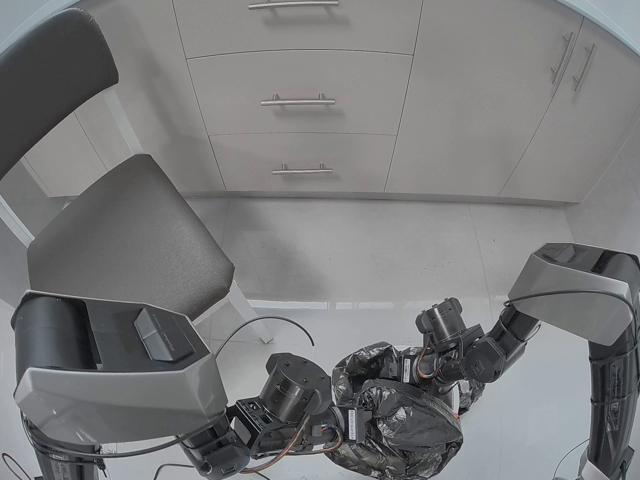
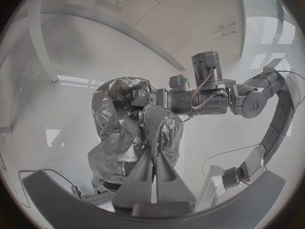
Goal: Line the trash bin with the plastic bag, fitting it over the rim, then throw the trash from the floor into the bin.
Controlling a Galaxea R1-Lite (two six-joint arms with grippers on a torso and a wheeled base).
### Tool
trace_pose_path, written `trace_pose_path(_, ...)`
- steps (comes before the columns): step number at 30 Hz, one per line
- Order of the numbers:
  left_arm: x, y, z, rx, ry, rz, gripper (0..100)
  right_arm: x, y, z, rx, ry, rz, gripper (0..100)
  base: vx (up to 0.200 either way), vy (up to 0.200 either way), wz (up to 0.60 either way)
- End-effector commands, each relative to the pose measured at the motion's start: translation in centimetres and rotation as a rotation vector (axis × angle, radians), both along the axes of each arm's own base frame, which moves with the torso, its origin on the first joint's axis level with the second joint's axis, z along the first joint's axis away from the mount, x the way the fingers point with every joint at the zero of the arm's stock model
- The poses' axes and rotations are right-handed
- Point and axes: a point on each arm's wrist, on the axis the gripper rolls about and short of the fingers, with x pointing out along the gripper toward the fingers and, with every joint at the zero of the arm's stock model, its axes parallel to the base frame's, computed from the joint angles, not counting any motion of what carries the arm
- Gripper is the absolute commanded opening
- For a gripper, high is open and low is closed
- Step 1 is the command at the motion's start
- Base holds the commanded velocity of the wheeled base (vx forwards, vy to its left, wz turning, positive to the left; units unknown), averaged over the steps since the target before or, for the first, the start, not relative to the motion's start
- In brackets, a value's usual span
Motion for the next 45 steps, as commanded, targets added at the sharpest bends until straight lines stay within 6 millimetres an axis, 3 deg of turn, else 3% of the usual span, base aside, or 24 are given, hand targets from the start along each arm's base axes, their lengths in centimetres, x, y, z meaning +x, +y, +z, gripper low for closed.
trace_pose_path(1,0.1,0.0,0.0,0.000,0.001,0.001,0,-0.8,0.5,0.7,0.057,-0.013,-0.006,100,0.000,0.000,0.00)
trace_pose_path(7,0.1,0.1,0.0,0.000,0.001,0.002,0,-2.2,1.1,2.6,0.127,-0.009,-0.046,100,0.000,0.000,0.00)
trace_pose_path(15,0.1,0.0,0.0,-0.001,0.001,0.002,0,-5.2,-0.7,4.0,0.115,0.017,-0.058,100,0.000,0.000,0.00)
trace_pose_path(19,0.1,0.0,-0.1,0.000,0.002,0.003,0,-5.2,-1.9,5.6,0.135,-0.020,-0.087,100,0.000,0.000,0.00)
trace_pose_path(26,0.1,0.0,0.0,-0.001,0.001,0.003,0,-2.4,-3.9,7.6,0.163,-0.119,-0.155,100,0.000,0.000,0.00)
trace_pose_path(31,0.1,0.0,-0.1,0.000,0.002,0.003,0,-1.0,-3.7,7.7,0.169,-0.148,-0.150,100,0.000,0.000,0.00)
trace_pose_path(38,0.1,0.0,-0.1,0.000,0.001,0.002,0,2.3,-2.4,6.1,0.168,-0.169,-0.139,100,0.000,0.000,0.00)
trace_pose_path(45,0.2,0.1,0.0,-0.016,-0.010,0.005,0,2.2,-1.6,4.5,0.157,-0.133,-0.121,100,0.000,0.000,0.00)
